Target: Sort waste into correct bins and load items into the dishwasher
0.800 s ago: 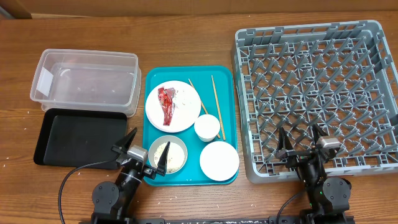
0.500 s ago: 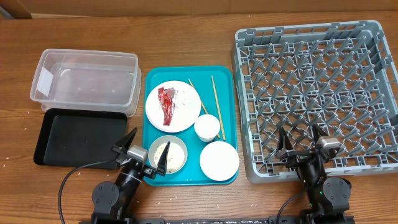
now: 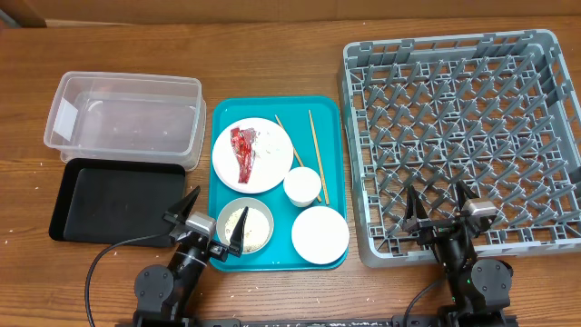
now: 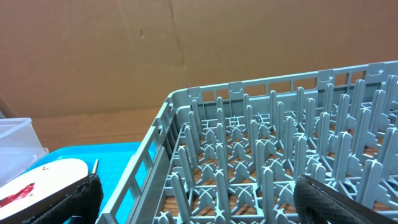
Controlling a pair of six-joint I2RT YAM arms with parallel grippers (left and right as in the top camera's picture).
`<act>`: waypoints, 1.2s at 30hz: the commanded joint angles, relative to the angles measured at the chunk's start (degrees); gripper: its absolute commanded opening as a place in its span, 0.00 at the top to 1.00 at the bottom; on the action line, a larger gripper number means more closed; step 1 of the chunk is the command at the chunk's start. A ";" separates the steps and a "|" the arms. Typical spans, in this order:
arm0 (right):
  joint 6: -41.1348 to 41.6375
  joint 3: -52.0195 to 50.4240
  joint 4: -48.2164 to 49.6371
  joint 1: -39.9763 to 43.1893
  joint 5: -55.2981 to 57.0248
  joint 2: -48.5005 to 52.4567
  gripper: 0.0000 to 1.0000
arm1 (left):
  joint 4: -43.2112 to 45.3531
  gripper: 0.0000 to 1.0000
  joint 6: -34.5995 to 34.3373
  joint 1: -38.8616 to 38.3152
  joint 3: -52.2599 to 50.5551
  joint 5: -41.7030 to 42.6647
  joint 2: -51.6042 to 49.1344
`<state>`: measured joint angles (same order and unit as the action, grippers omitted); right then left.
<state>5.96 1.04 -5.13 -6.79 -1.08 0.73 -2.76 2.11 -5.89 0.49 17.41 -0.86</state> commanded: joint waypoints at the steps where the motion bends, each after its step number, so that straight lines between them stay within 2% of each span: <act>1: -0.20 -0.57 0.39 0.15 0.07 -0.50 0.00 | 0.04 0.00 0.92 0.35 -0.22 0.04 0.59; 20: -0.15 -0.57 0.42 0.15 -0.22 -0.50 0.00 | 2.12 0.00 0.90 0.24 -0.22 1.64 0.59; 25: 1.25 -0.57 1.25 0.11 -6.80 -0.50 0.00 | 2.14 0.00 0.85 0.26 -0.22 5.25 0.59; 29: 5.62 -0.26 2.23 0.11 -14.75 -0.50 0.00 | 5.99 0.00 -2.43 0.26 -0.17 6.71 0.59; 32: 6.54 2.84 -0.59 0.11 -18.67 -0.50 0.00 | 9.60 0.00 -5.01 0.26 1.57 6.84 0.59; 36: 6.49 10.97 -8.44 0.11 -17.59 -0.04 0.00 | 6.16 0.00 -4.90 0.26 8.13 6.38 0.09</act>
<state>11.35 4.56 -11.70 -6.79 -16.84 0.86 4.86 -1.23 -5.89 2.50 22.90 -0.86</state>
